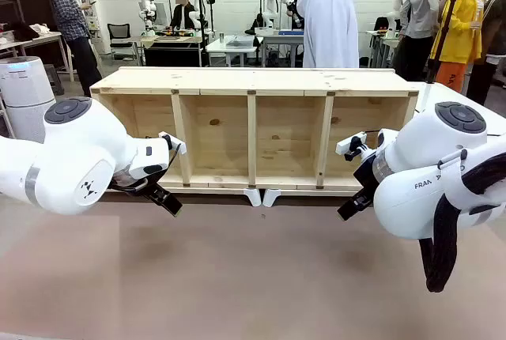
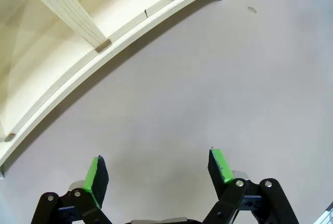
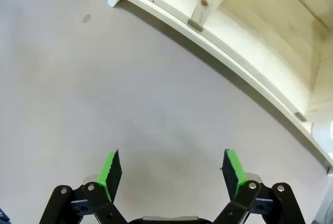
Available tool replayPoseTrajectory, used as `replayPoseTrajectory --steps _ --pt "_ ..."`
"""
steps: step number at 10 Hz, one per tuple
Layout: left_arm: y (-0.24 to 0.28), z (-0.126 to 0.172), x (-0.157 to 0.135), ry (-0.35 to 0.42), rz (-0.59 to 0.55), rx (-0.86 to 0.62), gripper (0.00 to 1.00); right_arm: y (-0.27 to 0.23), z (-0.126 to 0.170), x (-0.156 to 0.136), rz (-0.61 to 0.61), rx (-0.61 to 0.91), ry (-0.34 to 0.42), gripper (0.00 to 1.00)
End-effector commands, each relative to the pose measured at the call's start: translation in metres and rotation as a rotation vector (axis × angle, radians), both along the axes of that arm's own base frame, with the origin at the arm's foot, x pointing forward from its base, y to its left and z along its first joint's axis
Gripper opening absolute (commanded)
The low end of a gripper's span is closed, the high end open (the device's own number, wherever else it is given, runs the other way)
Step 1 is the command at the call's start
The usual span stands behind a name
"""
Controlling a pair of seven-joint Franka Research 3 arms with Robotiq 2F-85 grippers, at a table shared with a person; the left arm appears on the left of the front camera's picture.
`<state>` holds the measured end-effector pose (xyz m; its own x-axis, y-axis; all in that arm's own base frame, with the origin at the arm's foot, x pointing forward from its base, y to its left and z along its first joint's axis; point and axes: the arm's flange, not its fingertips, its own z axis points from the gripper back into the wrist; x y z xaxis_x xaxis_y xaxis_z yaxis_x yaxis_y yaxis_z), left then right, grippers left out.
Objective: Perform cable management.
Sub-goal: When the cord part of the Power Cable appears at the lower middle area of the table and stops, grasp the cord part of the Power Cable.
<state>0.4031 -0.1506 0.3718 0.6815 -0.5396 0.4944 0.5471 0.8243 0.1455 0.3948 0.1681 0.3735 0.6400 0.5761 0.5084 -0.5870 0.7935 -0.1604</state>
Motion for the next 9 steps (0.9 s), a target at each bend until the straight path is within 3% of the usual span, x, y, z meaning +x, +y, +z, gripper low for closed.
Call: replayPoseTrajectory --steps 1,9 --pt "-0.0001 -0.0001 -0.0001 0.0 0.0 0.0 1.0 0.0 0.0 0.0 0.0 0.0 0.0 1.0" --pt "-0.0018 0.0 -0.0007 -0.001 -0.004 0.003 1.0 0.0002 0.0 -0.0001 0.001 -0.001 0.0 1.0"
